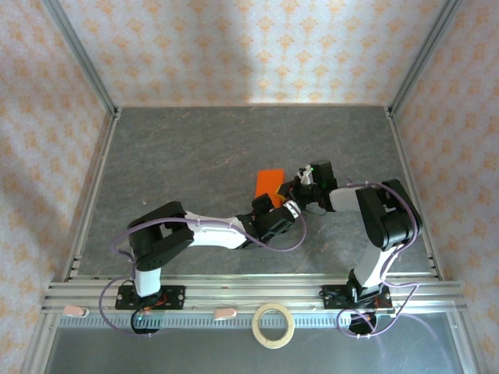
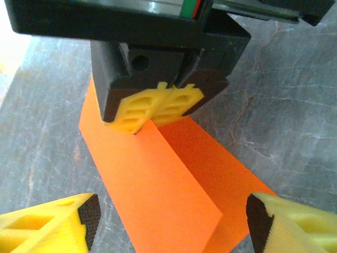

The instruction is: Fold a paper plane with a square sheet of paper (pick it up from the middle)

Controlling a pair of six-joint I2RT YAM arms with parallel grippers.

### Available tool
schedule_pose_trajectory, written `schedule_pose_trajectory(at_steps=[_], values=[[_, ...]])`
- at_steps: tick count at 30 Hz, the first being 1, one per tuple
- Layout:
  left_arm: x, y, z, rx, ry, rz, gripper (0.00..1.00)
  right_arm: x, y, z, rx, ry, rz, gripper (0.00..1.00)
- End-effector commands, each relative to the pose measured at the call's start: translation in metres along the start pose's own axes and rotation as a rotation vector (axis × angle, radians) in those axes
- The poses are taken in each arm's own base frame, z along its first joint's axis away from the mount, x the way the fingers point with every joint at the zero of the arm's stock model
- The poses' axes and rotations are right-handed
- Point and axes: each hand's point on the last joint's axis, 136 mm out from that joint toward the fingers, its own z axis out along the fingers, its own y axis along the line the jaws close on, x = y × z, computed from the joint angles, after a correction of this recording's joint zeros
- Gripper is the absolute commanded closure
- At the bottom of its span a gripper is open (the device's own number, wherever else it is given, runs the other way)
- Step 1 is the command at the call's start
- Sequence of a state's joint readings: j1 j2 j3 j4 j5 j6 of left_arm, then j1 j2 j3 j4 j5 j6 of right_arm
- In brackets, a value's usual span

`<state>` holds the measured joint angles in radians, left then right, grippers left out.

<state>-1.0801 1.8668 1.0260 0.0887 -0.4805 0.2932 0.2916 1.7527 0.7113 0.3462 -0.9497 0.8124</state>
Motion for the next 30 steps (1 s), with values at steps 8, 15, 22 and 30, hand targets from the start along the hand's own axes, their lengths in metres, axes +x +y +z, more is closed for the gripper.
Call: schedule_pose_trajectory(at_steps=[8, 15, 22, 30], values=[[-0.004, 0.009, -0.004, -0.042, 0.002, 0.027, 0.48, -0.001, 0.007, -0.003, -0.020, -0.007, -0.015, 0.93], [-0.002, 0.009, -0.005, -0.042, -0.001, 0.022, 0.78, -0.001, 0.009, -0.003, -0.024, -0.009, -0.014, 0.89], [-0.008, 0.005, -0.006, 0.104, -0.008, -0.118, 1.00, -0.015, -0.005, -0.018, 0.136, -0.113, -0.060, 0.64], [-0.016, 0.011, -0.007, 0.504, -0.023, -0.456, 1.00, -0.049, -0.024, -0.085, 0.360, -0.459, -0.138, 0.57]])
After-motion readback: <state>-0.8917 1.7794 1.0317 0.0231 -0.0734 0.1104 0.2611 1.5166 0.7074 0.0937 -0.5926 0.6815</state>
